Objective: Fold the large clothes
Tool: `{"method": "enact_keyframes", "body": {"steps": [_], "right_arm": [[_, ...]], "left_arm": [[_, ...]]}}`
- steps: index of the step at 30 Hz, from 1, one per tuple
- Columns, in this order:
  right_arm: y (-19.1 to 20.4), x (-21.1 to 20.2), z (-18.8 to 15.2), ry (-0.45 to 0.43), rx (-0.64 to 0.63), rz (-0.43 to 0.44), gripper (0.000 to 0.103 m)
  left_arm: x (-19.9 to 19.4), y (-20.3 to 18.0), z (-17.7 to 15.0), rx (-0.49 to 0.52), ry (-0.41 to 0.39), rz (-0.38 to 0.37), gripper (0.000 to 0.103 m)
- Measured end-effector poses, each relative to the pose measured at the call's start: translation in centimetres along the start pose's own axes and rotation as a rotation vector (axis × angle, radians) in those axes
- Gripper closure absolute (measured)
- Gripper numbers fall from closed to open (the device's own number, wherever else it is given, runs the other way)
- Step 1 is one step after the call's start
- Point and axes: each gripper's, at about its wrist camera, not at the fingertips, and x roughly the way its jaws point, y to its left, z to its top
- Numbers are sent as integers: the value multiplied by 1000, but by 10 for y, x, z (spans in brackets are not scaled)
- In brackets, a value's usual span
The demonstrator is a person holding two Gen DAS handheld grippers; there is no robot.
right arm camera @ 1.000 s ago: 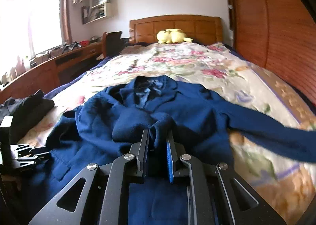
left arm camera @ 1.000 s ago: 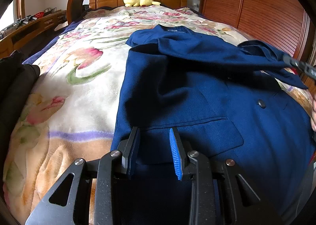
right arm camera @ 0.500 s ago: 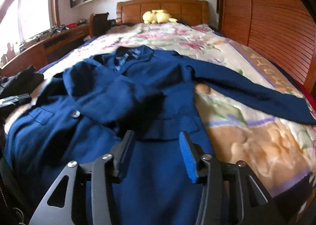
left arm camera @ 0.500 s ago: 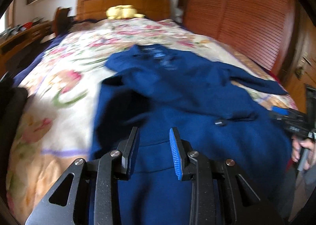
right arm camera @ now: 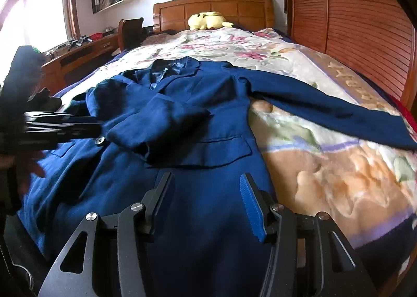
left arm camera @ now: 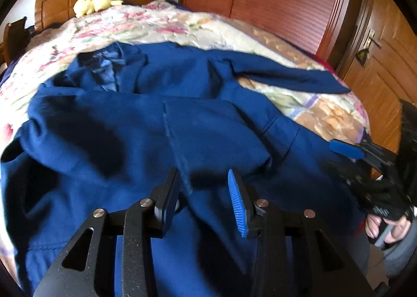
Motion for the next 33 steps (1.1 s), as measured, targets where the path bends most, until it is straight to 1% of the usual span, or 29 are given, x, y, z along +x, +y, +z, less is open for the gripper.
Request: {"method": "enact_keyframes", "body": {"steps": [2, 6, 10, 11, 12, 13, 15, 17, 19, 20, 23, 27, 28, 33], "right_arm": [[-2, -2, -3, -3, 2, 6, 48], [-5, -7, -10, -7, 8, 17, 48], [-8, -13, -14, -14, 17, 20, 48], [-10, -15, -15, -17, 20, 19, 48], [-11, -17, -16, -18, 22, 17, 48], [-13, -19, -17, -19, 24, 15, 48], [-17, -24, -19, -25, 29, 7, 48], [-21, -29, -21, -30, 32, -5, 47], [-25, -34, -22, -35, 36, -13, 47], [-27, -36, -22, -37, 38, -17, 47], [-33, -42, -22, -45, 46, -36, 47], [-41, -49, -22, -51, 63, -61, 47], [-42, -51, -22, -52, 66, -68, 47], [-42, -55, -18, -59, 67, -90, 47]], "left_arm": [[12, -2, 3, -4, 28, 26, 64], [30, 3, 2, -30, 81, 40, 64], [33, 2, -1, -45, 78, 50, 64], [33, 2, -1, -51, 73, 42, 64], [34, 3, 0, -62, 71, 17, 72], [35, 3, 1, -70, 73, -6, 78], [34, -2, 3, -46, 67, 4, 92], [30, -10, 7, -6, 52, 10, 96], [22, -22, 13, 30, 24, 3, 97], [15, -32, 18, 50, 1, -17, 97], [6, -56, 30, 94, -24, -67, 97], [2, -82, 37, 126, -16, -116, 97], [3, -86, 38, 130, -15, -117, 97], [3, -102, 37, 149, 4, -174, 97]]}}
